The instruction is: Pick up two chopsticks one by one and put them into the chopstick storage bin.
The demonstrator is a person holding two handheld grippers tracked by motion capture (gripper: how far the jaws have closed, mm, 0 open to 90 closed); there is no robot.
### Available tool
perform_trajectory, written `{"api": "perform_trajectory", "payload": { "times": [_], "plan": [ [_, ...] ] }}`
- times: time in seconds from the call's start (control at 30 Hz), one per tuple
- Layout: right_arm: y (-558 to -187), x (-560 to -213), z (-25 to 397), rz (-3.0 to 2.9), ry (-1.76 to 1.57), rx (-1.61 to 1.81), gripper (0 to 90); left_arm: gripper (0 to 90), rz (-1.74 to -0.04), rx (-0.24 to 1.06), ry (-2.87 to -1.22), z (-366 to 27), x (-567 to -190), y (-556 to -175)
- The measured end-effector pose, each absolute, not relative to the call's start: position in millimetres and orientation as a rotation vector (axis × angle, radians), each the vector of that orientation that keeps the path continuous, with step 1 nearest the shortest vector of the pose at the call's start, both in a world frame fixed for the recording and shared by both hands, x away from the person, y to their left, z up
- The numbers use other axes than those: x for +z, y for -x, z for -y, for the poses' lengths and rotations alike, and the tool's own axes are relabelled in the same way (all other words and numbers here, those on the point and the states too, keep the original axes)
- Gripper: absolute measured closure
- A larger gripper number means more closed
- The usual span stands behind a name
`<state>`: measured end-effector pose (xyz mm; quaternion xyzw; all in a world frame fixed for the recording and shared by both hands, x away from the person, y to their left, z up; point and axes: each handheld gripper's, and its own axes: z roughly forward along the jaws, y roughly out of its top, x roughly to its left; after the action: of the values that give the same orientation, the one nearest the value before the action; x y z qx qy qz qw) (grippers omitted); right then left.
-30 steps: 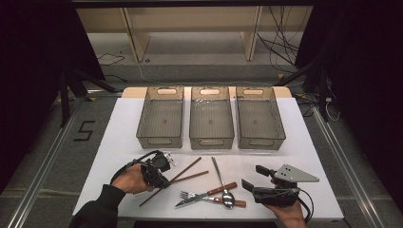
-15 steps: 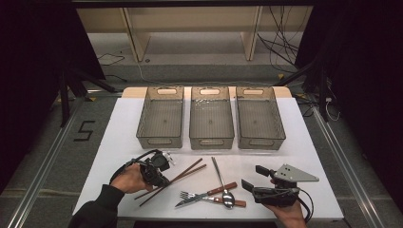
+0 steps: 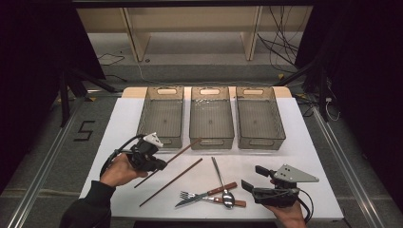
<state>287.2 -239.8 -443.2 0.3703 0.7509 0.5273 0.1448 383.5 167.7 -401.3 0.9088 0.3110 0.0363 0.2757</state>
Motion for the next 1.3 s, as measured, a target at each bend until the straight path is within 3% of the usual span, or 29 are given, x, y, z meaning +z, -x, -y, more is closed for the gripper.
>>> {"api": "perform_trajectory", "payload": {
  "times": [0.47,1.3],
  "plan": [
    [-287,-443,240,-2.164,-1.063,1.522,25.0,84.8,-0.999,0.247,-2.209,-193,-367,-426],
    [-287,-443,240,-2.166,-1.065,1.525,25.0,84.8,-1.147,0.369,-2.113,-202,-359,-498]
  ]
}}
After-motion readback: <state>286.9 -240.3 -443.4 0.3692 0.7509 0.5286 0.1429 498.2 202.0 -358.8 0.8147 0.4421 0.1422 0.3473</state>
